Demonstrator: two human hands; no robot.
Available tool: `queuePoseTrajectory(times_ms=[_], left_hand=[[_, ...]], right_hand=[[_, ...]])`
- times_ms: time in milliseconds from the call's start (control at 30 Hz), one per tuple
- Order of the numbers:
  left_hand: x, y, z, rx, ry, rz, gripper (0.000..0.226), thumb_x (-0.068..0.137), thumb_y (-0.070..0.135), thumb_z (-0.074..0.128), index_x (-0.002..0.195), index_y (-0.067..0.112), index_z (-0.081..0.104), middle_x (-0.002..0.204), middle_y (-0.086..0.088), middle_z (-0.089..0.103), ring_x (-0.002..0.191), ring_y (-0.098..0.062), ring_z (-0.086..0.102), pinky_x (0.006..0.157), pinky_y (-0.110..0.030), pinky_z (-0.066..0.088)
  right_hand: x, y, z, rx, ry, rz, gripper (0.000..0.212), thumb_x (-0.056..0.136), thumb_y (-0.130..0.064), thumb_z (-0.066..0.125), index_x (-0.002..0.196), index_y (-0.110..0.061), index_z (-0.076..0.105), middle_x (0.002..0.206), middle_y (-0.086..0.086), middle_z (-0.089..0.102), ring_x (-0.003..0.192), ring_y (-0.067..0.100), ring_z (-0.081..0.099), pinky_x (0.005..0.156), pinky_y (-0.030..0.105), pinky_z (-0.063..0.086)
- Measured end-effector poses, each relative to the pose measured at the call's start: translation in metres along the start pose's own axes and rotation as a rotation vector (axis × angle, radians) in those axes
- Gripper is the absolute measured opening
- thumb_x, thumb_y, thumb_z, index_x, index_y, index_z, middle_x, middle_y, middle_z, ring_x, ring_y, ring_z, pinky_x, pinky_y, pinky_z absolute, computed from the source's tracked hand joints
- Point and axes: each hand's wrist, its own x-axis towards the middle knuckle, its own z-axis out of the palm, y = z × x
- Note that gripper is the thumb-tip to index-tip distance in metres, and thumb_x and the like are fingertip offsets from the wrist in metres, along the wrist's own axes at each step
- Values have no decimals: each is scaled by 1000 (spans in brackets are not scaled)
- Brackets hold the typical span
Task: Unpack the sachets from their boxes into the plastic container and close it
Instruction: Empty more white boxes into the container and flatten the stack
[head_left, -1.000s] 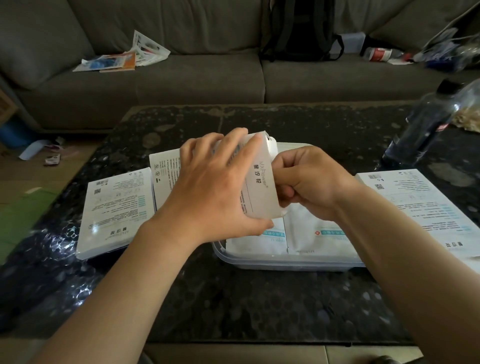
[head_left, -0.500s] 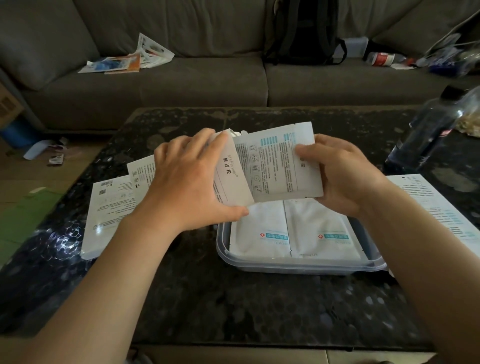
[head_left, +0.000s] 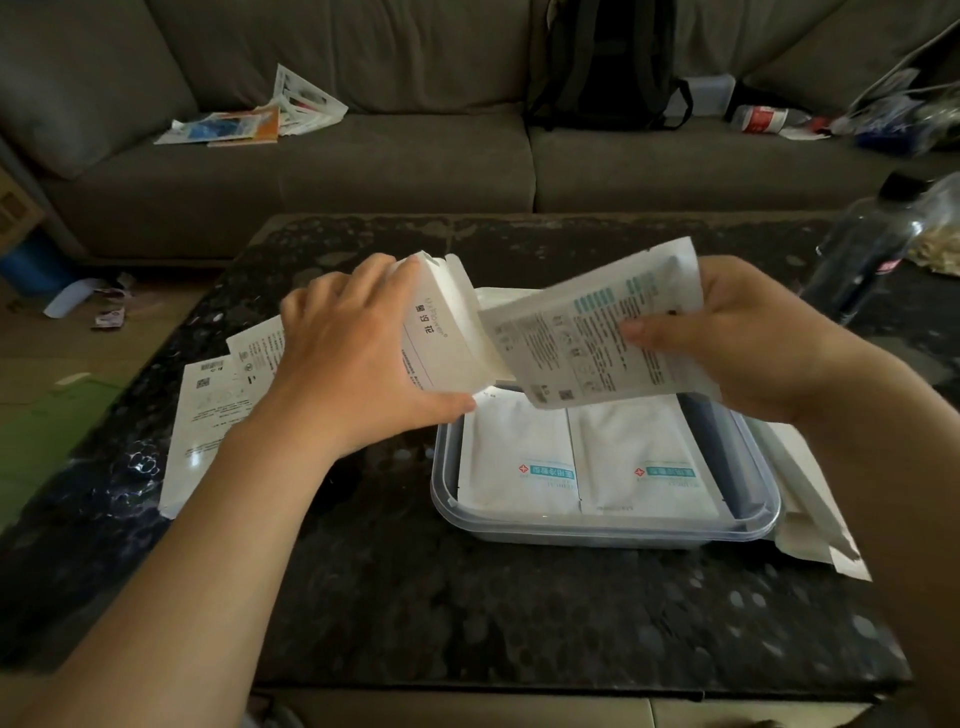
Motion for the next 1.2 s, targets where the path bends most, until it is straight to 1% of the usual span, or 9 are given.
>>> queuePoseTrajectory(times_ms=[100, 200, 300, 367, 567, 800, 933, 1067, 1200], left_hand=[[0, -2, -1, -17, 27, -39, 122, 50, 88, 61, 153, 30, 29, 151, 3, 40, 137, -34, 40, 112, -55, 29], [0, -3, -2, -17, 47, -54, 124, 51, 87, 67, 153, 30, 30, 151, 1, 41, 137, -36, 40, 111, -56, 29], [1, -5, -3, 15, 49, -73, 122, 56, 82, 81, 153, 29, 29, 152, -1, 41, 137, -37, 39, 112, -57, 27], [2, -8, -4, 30, 54, -98, 121, 58, 79, 82, 154, 28, 28, 153, -2, 40, 138, -38, 38, 113, -58, 27], [5, -11, -8, 32, 46, -147, 122, 59, 77, 83, 155, 28, 26, 155, -4, 37, 140, -39, 36, 114, -59, 26], [3, -9, -8, 30, 58, -145, 122, 59, 79, 82, 155, 27, 27, 155, -6, 38, 139, -41, 38, 112, -59, 28], [4, -10, -8, 37, 57, -144, 124, 57, 80, 81, 155, 26, 27, 155, -7, 39, 137, -43, 39, 111, -59, 29], [4, -10, -9, 28, 51, -139, 123, 58, 79, 81, 155, 26, 27, 155, -7, 38, 138, -42, 38, 111, -60, 29], [4, -11, -9, 21, 57, -134, 121, 58, 78, 81, 154, 26, 28, 153, -6, 40, 137, -41, 39, 110, -59, 30]], right_hand=[[-2, -5, 7, -148, -18, 10, 22, 96, -14, 62, 96, -36, 66, 93, -23, 69, 87, 4, 65, 65, 15, 51], [1, -6, 23, -436, -28, -18, 25, 101, -17, 55, 125, -18, 62, 116, -5, 64, 96, 12, 60, 77, 20, 51], [1, -9, 41, -568, -54, -19, 34, 105, -19, 49, 138, -20, 52, 118, -3, 57, 93, 13, 55, 83, 23, 50], [-1, -14, 44, -597, -57, -25, 37, 105, -18, 47, 142, -22, 49, 123, -2, 56, 97, 15, 53, 90, 27, 51], [-7, -21, 37, -713, -114, 2, 36, 105, -16, 47, 140, -25, 50, 112, -7, 52, 88, 10, 49, 85, 27, 47], [-7, -13, 76, -914, -302, -29, 60, 96, -3, 53, 147, -33, 40, 144, -5, 53, 124, 18, 55, 104, 34, 44], [-3, -1, 88, -903, -457, -103, 38, 103, -37, 46, 141, -29, 46, 139, -4, 55, 121, 19, 55, 105, 39, 46], [-2, 5, 88, -880, -602, -14, 75, 92, -72, 31, 157, -37, 16, 166, -11, 16, 152, 17, 19, 122, 41, 20], [-1, 9, 90, -821, -640, 19, 100, 71, -86, 14, 159, -39, 2, 168, -11, -6, 155, 18, -6, 123, 45, 4]])
